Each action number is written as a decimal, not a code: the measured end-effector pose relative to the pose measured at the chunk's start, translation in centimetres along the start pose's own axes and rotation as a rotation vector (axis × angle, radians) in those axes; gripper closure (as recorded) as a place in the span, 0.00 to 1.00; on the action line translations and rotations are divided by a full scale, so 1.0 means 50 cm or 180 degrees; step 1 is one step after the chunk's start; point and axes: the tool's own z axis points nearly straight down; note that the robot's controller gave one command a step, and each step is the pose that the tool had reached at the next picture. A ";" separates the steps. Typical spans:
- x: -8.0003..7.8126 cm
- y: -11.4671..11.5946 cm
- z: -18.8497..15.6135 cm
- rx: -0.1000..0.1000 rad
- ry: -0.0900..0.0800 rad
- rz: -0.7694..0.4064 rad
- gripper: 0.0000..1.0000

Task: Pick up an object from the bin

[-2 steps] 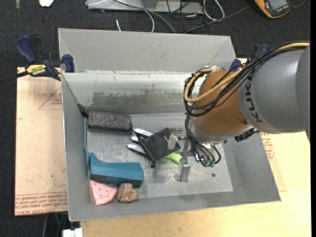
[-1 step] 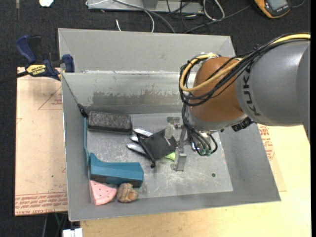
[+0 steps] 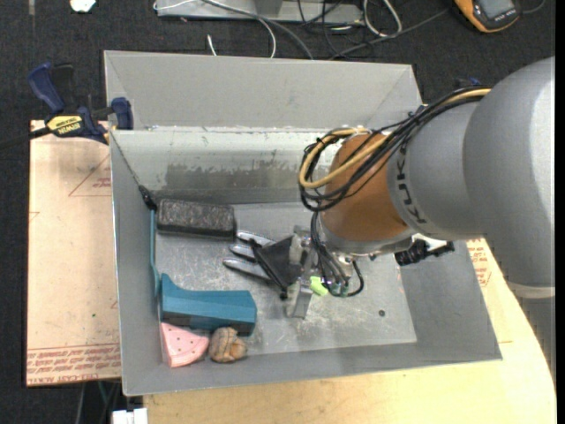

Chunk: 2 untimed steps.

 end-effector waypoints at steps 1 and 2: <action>-0.097 0.068 0.015 -0.0011 -0.0066 -0.0042 1.00; -0.097 0.068 0.015 -0.0010 -0.0066 -0.0042 1.00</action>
Offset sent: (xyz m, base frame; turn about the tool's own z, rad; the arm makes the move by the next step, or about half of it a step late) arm 0.0000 0.0000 0.0000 0.0000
